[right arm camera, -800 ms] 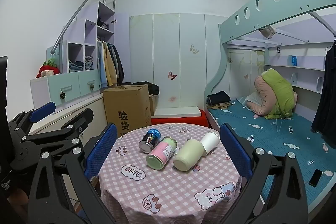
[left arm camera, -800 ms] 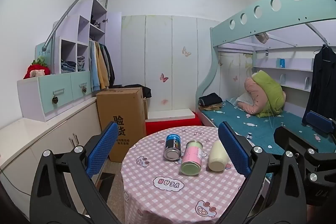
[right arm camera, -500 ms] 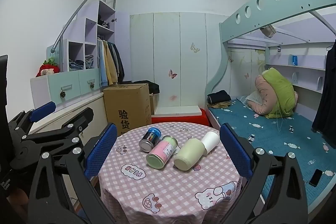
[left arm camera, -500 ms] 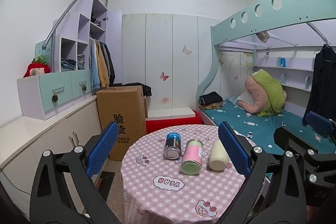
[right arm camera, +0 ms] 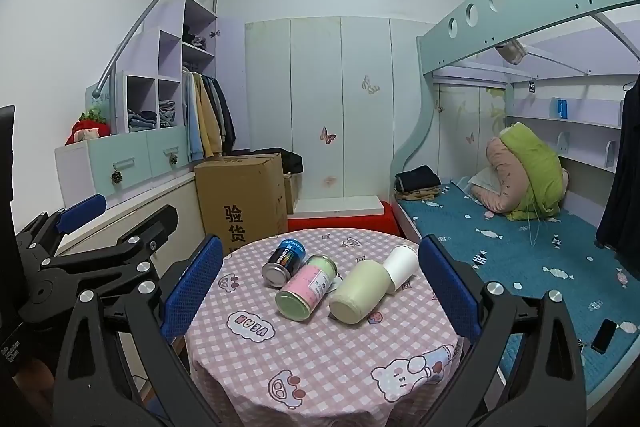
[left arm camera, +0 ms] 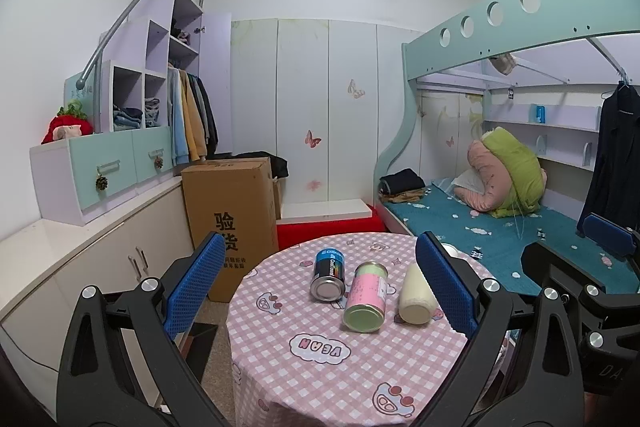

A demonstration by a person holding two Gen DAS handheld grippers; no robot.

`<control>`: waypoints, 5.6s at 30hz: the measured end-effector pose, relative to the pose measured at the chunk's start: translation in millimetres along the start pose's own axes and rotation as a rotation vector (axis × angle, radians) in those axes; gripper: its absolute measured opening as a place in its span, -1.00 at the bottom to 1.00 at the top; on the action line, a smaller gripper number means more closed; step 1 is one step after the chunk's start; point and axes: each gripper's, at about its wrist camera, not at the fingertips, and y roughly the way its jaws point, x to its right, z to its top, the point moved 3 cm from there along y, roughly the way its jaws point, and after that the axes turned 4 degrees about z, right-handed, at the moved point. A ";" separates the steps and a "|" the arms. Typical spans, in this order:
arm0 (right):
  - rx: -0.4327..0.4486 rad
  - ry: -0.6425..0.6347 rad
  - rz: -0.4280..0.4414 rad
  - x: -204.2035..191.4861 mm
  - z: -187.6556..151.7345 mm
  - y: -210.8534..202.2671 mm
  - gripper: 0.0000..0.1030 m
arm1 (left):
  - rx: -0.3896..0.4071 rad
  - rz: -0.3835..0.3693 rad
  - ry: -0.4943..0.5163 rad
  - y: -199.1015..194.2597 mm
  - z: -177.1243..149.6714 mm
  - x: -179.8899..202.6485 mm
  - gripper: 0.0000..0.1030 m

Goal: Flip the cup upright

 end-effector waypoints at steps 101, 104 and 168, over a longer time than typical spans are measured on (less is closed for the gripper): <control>-0.418 0.353 -0.183 197.3 -118.3 187.7 0.84 | -0.727 -0.256 0.222 278.3 -151.9 186.8 0.85; -0.430 0.347 -0.179 195.8 -121.2 190.9 0.84 | -0.730 -0.214 0.201 278.7 -153.1 180.8 0.50; -0.723 0.526 0.134 9.1 -158.1 237.6 0.83 | -0.742 -0.135 -0.170 177.5 -162.2 -61.5 0.77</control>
